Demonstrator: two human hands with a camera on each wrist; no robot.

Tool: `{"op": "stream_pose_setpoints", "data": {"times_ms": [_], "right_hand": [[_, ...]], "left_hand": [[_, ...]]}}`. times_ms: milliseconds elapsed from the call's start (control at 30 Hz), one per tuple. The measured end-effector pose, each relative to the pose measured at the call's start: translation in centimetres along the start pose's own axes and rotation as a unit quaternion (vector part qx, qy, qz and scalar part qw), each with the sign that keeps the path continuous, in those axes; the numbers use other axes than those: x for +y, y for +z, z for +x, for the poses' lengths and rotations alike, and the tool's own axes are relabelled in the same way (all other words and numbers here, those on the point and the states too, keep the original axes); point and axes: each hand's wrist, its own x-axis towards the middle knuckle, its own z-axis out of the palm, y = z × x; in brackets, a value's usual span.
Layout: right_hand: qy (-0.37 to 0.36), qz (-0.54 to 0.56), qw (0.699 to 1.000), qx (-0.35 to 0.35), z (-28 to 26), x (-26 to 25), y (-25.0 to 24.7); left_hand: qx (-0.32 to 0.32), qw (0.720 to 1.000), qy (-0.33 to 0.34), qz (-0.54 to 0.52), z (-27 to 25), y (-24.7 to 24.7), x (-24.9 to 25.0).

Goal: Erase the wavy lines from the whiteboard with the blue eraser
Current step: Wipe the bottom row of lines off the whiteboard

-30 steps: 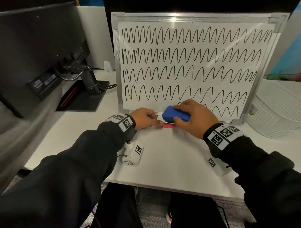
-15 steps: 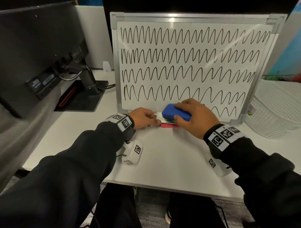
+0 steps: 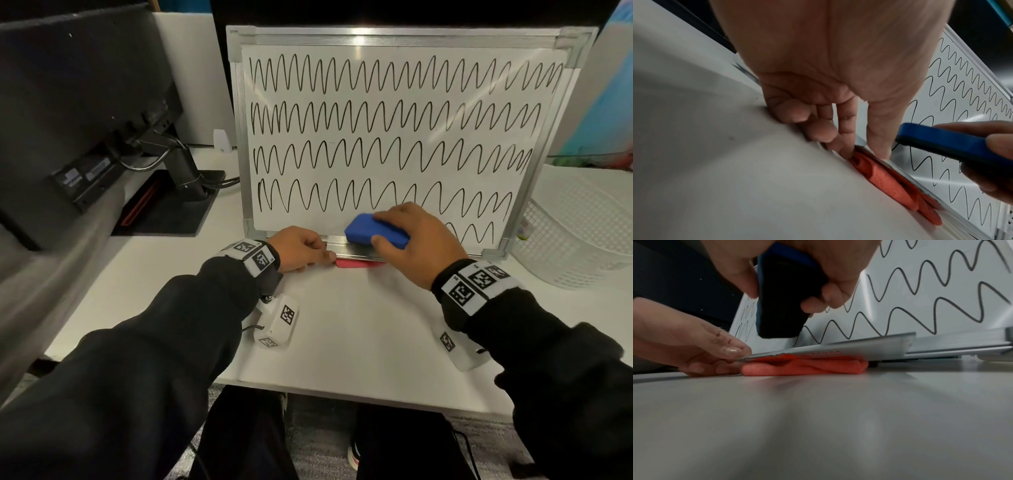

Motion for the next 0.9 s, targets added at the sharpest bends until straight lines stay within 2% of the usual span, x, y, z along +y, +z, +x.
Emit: {"op": "stream_pose_setpoints", "data": {"times_ms": [67,200,333,467,600,733,833,900], "right_hand": [[0.01,0.007,1.0,0.012,-0.11,0.17,-0.23],[0.005,-0.015,0.999,-0.038,-0.52,0.4,0.05],[0.012,0.021,0.999,0.031,-0.44,0.61,-0.44],[0.006,0.001,0.999,-0.032,-0.59,0.51,0.0],[0.013,0.026,0.999,0.034,-0.51,0.57,-0.33],[0.018,0.011,1.0,-0.012,-0.7,0.73,-0.34],[0.009,0.018,0.999,0.032,-0.67,0.76,-0.43],[0.009,0.02,0.999,0.036,-0.65,0.91,-0.5]], "left_hand": [[0.002,1.0,0.0,0.002,0.02,-0.01,-0.02],[0.003,1.0,0.0,-0.005,0.05,0.02,-0.06],[0.005,1.0,-0.005,-0.011,0.03,0.07,-0.15],[0.003,1.0,-0.005,-0.018,0.09,0.12,-0.16],[0.004,1.0,-0.008,-0.021,0.14,0.13,-0.31],[0.001,1.0,-0.009,-0.024,0.22,0.12,-0.27],[0.001,1.0,-0.011,-0.023,0.2,0.16,-0.27],[0.004,1.0,-0.008,-0.018,0.15,0.15,-0.19]]}}
